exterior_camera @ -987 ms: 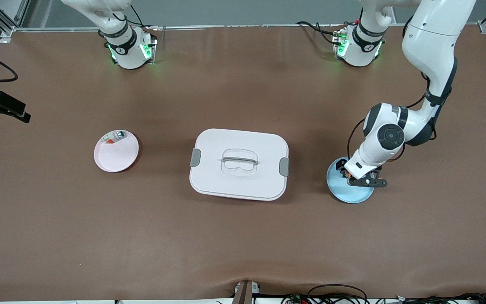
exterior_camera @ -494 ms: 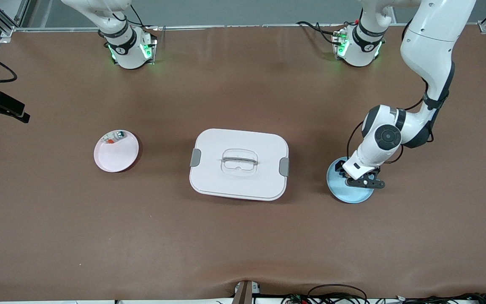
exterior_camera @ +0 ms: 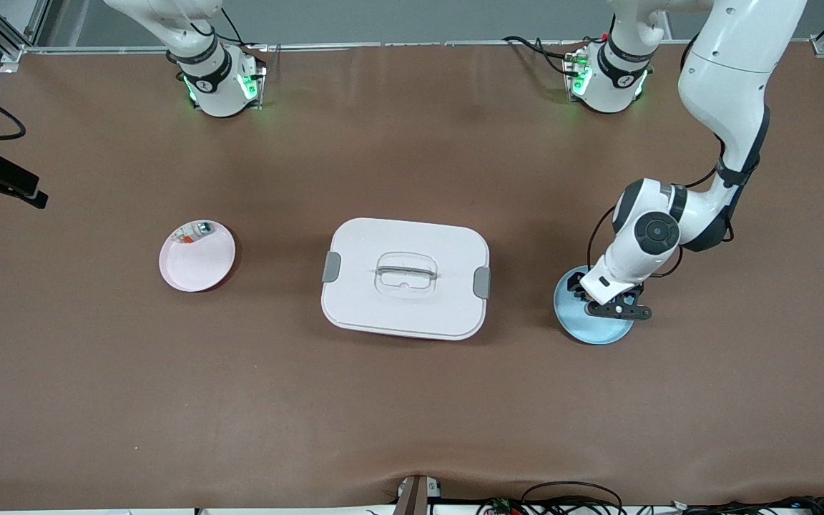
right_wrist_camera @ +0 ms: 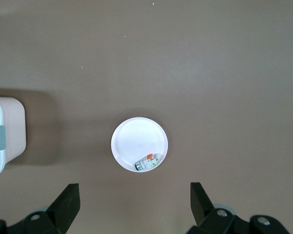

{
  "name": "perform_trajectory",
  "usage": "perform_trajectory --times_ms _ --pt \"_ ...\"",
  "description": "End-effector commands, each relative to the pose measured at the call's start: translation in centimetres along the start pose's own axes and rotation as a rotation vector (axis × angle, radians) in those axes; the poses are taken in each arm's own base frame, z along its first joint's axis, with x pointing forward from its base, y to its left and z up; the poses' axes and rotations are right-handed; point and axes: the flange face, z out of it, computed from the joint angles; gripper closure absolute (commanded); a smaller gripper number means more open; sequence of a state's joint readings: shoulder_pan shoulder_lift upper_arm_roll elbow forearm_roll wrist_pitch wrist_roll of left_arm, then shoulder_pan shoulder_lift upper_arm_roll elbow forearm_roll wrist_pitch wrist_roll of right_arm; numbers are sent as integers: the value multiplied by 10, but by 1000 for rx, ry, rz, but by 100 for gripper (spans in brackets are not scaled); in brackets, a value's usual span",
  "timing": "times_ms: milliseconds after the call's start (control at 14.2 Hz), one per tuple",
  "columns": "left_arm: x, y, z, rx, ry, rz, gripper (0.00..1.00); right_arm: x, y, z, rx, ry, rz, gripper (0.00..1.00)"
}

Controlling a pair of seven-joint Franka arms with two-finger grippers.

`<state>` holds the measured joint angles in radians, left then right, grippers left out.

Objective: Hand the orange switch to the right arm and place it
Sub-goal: 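Close the left gripper on the switch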

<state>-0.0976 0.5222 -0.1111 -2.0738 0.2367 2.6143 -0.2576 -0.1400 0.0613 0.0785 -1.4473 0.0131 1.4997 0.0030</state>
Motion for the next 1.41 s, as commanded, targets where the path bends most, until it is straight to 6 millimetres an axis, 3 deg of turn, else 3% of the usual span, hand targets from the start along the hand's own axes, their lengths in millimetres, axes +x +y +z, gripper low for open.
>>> perform_trajectory --times_ms 0,282,423,987,1340 --pt "2 0 1 4 18 -6 19 -4 9 -2 4 0 3 0" --pt "2 2 1 3 18 -75 52 0 10 -2 7 14 4 0" --pt "2 1 0 3 18 -115 57 0 9 -2 19 14 6 0" --pt "7 5 -23 -4 48 -371 57 -2 14 -8 17 22 12 0" --pt "11 15 -43 -36 75 -696 59 -3 23 -18 17 39 27 0"
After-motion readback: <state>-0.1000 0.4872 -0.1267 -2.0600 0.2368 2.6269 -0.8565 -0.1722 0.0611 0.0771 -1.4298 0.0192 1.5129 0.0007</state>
